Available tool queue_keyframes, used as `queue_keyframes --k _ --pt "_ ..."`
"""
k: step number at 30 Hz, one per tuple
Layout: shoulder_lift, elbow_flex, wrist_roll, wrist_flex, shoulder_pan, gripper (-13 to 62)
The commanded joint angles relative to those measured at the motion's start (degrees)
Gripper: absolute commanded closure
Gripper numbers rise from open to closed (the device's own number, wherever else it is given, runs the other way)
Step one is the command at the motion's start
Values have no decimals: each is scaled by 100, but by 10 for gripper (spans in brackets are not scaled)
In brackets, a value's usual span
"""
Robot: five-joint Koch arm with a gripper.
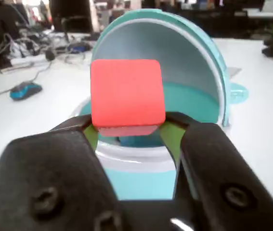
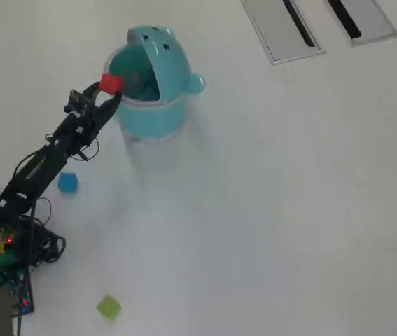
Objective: Grasp RGB lego blocks and put them in the bin one by one.
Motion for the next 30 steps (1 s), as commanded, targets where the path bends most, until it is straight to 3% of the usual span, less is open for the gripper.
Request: queue_keyframes --k 1,17,20,25,30 --pt "-211 -861 -141 -642 -53 470" --pt "-2101 -2813 -703 -747 -79 441" --pt "-2171 -2795 -1731 -791 -79 294" --pt "-2162 -2733 -1863 -888 -97 291" --pt "-2136 -2593 -3252 -896 -211 207"
